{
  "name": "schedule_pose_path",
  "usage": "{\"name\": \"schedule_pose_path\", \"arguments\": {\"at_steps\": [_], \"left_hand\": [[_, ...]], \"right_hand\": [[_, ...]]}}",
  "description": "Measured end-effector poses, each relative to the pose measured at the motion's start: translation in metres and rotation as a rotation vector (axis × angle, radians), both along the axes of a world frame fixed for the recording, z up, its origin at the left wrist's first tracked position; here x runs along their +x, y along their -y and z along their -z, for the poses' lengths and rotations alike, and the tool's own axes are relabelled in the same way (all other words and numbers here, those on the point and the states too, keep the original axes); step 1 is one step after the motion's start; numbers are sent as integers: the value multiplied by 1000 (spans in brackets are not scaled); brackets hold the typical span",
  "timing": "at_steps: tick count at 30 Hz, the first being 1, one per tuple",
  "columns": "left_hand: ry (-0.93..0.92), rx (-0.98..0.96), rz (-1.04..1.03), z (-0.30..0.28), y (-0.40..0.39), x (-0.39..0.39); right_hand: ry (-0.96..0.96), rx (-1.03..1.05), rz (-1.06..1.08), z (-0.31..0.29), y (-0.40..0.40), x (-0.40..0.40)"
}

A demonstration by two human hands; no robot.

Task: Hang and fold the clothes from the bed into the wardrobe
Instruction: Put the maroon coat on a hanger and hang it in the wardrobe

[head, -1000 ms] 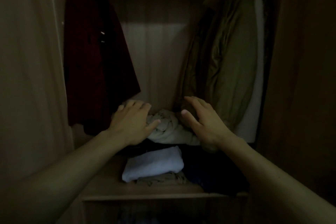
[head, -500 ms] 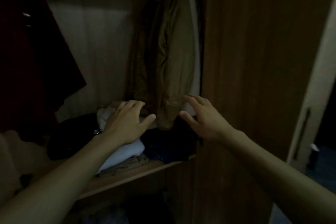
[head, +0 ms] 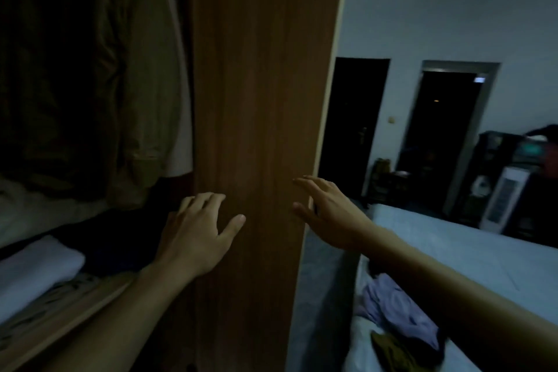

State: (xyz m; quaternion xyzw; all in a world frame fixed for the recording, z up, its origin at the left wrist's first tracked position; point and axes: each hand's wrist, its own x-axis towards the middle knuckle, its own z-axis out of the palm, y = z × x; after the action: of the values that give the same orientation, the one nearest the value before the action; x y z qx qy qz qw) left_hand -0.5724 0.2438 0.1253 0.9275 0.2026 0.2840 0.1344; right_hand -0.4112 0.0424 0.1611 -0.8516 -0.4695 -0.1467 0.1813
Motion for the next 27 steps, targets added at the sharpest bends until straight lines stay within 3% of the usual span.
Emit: {"name": "schedule_pose_path", "arguments": {"at_steps": [7,12,27], "left_hand": [[55,3,209,-2,69,51],[-12,0,313,14,135,92],[-169,167,554,38,462,199]], "right_hand": [[-32,28,252,10,103,6],[-79,32,378,27,196,13],[-179,209,685,94,561,52]]}}
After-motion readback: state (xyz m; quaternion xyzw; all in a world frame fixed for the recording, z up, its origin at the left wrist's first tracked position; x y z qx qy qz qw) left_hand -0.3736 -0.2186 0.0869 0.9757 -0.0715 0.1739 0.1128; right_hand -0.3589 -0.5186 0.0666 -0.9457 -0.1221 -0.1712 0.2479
